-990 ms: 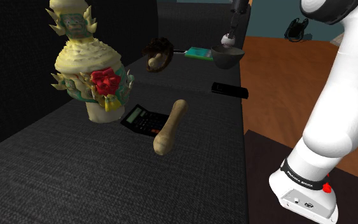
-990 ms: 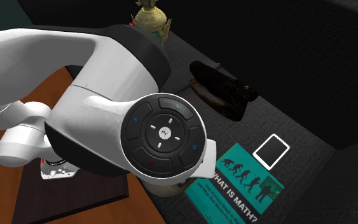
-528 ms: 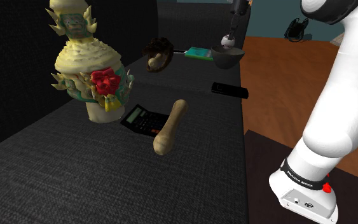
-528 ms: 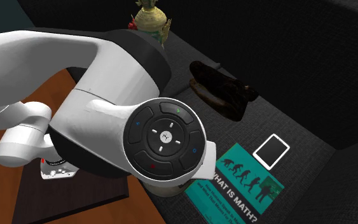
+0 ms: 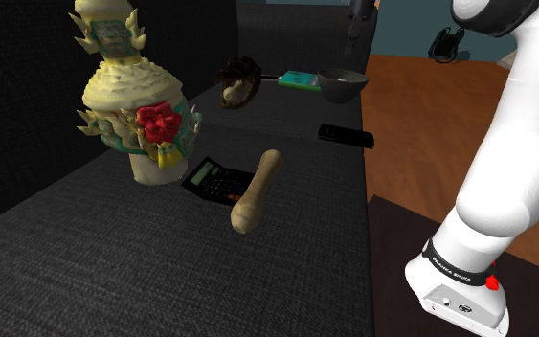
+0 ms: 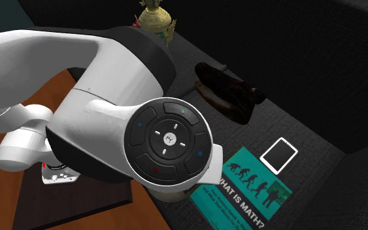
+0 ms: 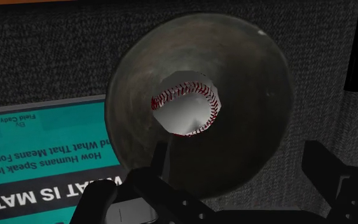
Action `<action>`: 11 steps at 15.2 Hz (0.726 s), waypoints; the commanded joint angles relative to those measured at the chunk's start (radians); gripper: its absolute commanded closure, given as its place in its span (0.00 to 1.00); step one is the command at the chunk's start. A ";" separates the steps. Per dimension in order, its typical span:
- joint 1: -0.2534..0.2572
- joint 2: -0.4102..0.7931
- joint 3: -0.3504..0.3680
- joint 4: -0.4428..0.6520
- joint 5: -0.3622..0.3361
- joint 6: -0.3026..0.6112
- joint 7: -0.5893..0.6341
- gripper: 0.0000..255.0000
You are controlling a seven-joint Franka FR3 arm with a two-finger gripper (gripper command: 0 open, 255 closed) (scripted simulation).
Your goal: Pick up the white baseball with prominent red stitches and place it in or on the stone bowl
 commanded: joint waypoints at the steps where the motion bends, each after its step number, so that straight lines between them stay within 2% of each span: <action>1: -0.022 0.041 -0.007 0.105 0.020 -0.071 -0.005 0.00; 3: -0.056 0.098 -0.015 0.242 0.051 -0.159 -0.008 0.00; 11: -0.057 0.098 -0.013 0.242 0.050 -0.159 -0.008 0.00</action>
